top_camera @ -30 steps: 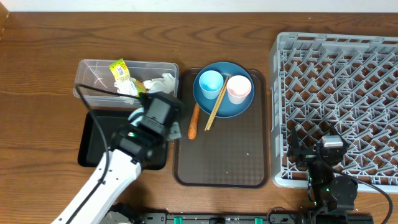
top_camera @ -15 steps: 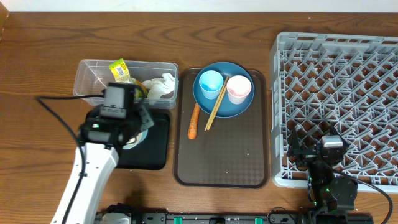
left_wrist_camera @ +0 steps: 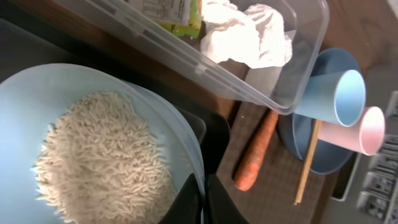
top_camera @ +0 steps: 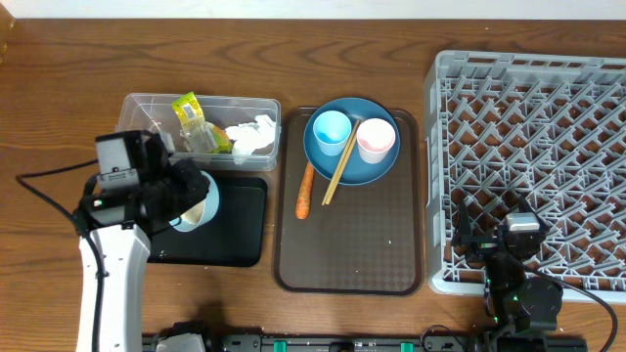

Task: Sort waste into correct bins and load items into the dishwasher rack
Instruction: 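Tilt the bowl with left gripper to pour rice onto black tray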

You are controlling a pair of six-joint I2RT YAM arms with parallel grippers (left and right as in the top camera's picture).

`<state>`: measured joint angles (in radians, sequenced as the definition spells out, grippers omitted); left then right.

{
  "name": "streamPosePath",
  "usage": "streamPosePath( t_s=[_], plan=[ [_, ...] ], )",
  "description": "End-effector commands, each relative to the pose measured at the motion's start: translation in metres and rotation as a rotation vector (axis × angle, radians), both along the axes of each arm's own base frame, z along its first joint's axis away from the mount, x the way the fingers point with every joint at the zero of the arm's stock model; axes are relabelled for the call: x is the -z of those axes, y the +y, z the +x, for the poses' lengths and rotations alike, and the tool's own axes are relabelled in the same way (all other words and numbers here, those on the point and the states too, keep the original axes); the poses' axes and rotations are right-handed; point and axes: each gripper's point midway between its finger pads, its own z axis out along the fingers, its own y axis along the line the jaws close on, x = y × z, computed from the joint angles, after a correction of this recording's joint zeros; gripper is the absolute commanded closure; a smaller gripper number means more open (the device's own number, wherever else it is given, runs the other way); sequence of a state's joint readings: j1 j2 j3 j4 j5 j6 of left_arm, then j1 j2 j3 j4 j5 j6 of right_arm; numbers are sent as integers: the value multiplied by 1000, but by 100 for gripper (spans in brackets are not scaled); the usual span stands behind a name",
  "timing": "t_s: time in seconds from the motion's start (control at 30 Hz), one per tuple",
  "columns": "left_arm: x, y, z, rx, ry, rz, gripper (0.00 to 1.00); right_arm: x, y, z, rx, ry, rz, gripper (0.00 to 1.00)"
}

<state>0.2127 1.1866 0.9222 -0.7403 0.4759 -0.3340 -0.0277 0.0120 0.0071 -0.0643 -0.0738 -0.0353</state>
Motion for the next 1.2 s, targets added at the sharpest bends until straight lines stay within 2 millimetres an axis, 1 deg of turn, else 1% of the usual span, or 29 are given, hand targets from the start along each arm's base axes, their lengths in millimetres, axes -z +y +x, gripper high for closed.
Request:
streamPosePath(
  t_s=[0.0, 0.13, 0.4, 0.67, 0.73, 0.93, 1.03, 1.1, 1.17],
  plan=[
    [1, -6, -6, 52, -19, -55, 94, 0, -2, 0, 10, 1, 12, 1],
    [7, -4, -11, 63, -18, -81, 94, 0, -2, 0, 10, 1, 12, 1],
    [3, -3, -13, 67, -74, -211, 94, 0, -2, 0, 10, 1, 12, 1],
    [0, 4, -14, 51, -197, -377, 94, 0, -2, 0, 10, 1, 12, 1],
    [3, 9, -16, 34, -206, -390, 94, 0, -2, 0, 10, 1, 12, 1],
    [2, 18, -18, 20, -269, -424, 94, 0, -2, 0, 10, 1, 12, 1],
    [5, 21, -20, 2, -272, -430, 94, 0, -2, 0, 10, 1, 12, 1],
    [5, 23, -20, -4, -274, -434, 91, 0, -2, 0, 10, 1, 12, 1],
    [1, 23, -20, 9, -299, -450, 90, 0, -2, 0, 10, 1, 12, 1]
  ],
)
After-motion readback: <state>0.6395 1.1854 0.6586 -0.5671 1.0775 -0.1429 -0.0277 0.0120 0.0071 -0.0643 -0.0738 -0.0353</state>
